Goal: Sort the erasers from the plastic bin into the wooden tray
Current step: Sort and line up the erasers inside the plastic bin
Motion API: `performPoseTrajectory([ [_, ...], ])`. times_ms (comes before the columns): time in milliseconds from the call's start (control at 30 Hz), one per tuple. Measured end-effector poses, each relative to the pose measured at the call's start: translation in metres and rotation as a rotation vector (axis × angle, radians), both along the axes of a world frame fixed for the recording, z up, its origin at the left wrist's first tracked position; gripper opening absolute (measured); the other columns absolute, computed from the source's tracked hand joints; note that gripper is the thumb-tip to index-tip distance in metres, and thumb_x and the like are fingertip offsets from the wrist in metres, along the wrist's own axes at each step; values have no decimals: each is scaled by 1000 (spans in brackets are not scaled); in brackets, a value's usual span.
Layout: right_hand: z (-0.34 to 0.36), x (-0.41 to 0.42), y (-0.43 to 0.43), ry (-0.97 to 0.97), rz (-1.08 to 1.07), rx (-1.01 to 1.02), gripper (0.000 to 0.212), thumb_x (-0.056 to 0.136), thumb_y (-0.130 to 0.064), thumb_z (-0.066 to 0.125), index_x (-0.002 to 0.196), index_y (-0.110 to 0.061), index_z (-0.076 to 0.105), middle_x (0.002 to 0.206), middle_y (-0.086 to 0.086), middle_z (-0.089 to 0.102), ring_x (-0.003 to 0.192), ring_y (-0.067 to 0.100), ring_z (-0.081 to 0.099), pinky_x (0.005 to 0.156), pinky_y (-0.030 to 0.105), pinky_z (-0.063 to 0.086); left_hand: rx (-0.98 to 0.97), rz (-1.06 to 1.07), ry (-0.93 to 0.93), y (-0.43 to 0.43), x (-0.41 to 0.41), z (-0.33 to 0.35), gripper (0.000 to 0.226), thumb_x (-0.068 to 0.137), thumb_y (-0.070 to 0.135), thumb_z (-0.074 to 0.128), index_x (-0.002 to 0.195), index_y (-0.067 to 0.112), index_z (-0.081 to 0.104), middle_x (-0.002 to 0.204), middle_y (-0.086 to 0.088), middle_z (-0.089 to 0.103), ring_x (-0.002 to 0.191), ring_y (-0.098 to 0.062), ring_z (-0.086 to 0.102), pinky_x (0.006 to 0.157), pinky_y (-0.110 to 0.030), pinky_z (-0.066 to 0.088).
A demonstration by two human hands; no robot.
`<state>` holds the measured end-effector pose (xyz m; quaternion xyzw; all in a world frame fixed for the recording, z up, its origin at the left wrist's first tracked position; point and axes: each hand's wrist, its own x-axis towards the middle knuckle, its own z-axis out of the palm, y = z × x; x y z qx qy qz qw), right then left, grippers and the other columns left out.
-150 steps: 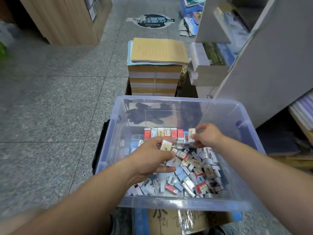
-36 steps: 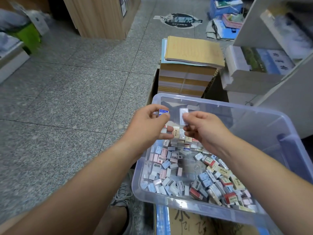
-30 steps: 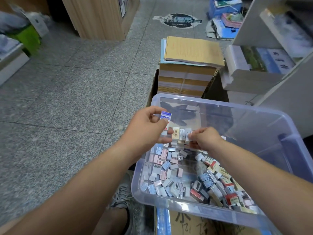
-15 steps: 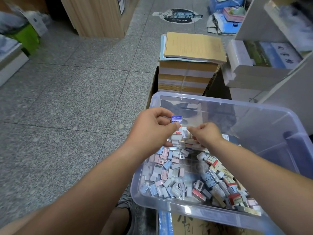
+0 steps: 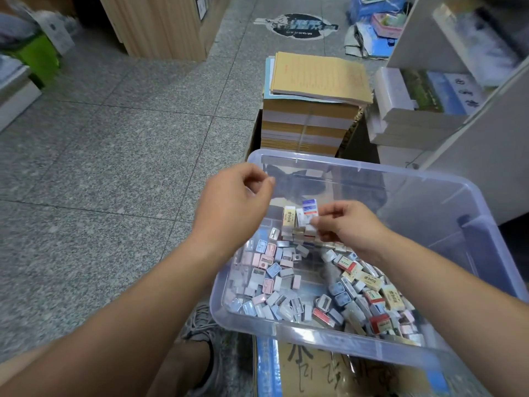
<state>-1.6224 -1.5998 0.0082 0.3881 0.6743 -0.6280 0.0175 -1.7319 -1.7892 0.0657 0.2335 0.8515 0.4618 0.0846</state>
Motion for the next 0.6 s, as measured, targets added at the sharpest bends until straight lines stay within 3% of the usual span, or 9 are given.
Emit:
performPoseTrajectory([
  [67,-22,1,12,-128,-101,36,10,87,-1,76,94,0,69,97,25,72,74,26,66,87,49,60,-111,48,133,-6,-6,-3,12,95,32,63,105,25,66,91,7,61,80,-9,56,72,-33,47],
  [200,-41,-11,20,-161,-188,27,12,85,-2,79,85,-5,67,86,14,69,74,26,66,90,50,59,-193,15,-32,-10,-3,-16,43,96,34,59,137,26,48,112,3,57,91,-11,57,76,-34,46],
  [267,-47,-19,23,-187,-172,55,11,84,-4,81,85,-3,70,87,15,72,78,27,70,87,48,61,-202,-22,-53,-9,2,-22,53,95,34,60,144,27,39,124,2,58,103,-17,60,89,-42,52],
  [333,-54,-23,26,-247,-148,126,13,82,-8,84,84,-2,72,87,17,74,76,28,72,83,46,62,-202,-27,-59,-7,5,-22,57,94,34,60,144,28,35,132,3,58,110,-19,61,95,-47,52],
  [467,-60,-25,27,-329,-32,368,27,82,-22,85,79,-7,63,76,15,72,72,32,73,71,46,62,-185,-30,-83,-6,5,-21,52,92,34,60,137,35,33,123,5,61,99,-19,66,86,-49,57],
  [533,-53,-20,20,-337,108,615,34,90,-35,75,73,-12,58,70,8,65,72,31,65,63,34,51,-172,-30,-95,-7,5,-22,50,92,34,59,134,37,32,119,7,62,96,-19,67,83,-49,58],
  [600,-43,-14,2,-235,327,717,32,99,-39,60,77,-16,60,72,1,64,71,24,62,61,30,42,-164,-22,-107,-7,5,-22,47,91,35,59,130,39,32,116,8,63,94,-19,67,81,-50,58],
])
